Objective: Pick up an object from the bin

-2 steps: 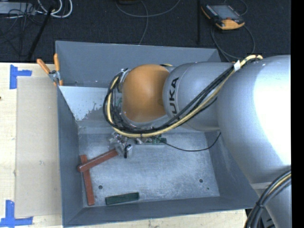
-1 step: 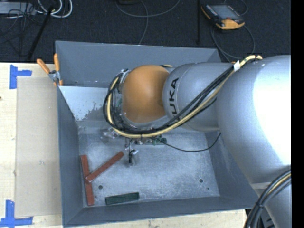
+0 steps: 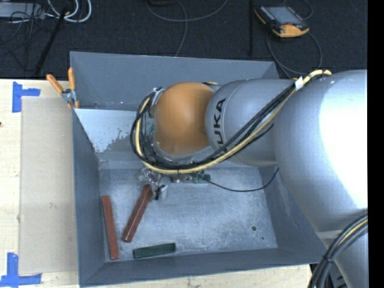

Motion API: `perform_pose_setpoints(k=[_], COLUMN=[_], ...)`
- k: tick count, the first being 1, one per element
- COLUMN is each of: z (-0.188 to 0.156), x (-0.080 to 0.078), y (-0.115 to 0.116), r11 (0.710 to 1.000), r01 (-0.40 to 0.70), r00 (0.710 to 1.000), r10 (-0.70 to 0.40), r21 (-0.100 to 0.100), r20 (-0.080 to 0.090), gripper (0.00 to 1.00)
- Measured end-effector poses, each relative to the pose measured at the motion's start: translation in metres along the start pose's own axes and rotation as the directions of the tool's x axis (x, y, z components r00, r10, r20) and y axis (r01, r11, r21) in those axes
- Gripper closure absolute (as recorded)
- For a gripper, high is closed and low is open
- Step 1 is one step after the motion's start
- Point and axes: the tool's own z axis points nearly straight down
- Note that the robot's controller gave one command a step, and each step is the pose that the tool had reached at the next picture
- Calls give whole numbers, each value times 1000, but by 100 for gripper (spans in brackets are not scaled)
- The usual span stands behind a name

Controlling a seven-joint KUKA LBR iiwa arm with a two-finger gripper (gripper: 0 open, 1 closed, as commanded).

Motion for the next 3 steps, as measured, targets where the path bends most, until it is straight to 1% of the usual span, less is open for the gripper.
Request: perform_pose_setpoints(k=[1, 2, 3], z=[-28, -138, -133], x=[-9, 4, 6], y=[2, 22, 21], r11=[919, 900, 902], r01=[395, 435, 433], r00=[919, 900, 902], r10=[-395, -435, -433], r21=[2, 6, 0], r20=[3, 6, 1], gripper=[100, 100, 0])
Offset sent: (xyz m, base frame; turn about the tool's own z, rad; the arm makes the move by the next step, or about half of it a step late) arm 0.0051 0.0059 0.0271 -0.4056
